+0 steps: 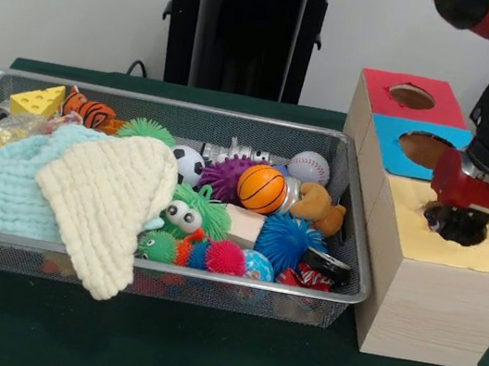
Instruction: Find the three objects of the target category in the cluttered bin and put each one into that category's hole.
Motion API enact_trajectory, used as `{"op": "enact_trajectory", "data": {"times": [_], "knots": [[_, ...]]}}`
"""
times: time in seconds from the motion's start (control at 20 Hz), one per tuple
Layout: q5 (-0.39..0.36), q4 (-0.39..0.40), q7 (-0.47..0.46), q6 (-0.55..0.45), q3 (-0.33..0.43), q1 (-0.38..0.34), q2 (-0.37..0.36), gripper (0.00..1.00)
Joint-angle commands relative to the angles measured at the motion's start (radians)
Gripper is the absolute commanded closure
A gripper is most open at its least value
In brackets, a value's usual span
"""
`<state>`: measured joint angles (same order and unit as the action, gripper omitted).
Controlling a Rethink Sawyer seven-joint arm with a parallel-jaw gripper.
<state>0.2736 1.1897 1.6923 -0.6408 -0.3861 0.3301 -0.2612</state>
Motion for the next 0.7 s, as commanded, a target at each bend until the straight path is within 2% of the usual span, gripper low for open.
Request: {"op": "enact_trajectory", "data": {"times": [0.05, 0.35, 0.45, 0.7], "knots": [[0.017, 0.04, 0.21, 0.008, 0.102, -0.04, 0.082, 1.0], [0.015, 0.092, 0.194, 0.257, 0.183, -0.095, 0.146, 1.0], [0.005, 0.117, 0.183, 0.3, 0.199, -0.111, 0.136, 1.0], [-0.017, 0.147, 0.131, 0.286, 0.225, -0.149, 0.111, 1.0]]}}
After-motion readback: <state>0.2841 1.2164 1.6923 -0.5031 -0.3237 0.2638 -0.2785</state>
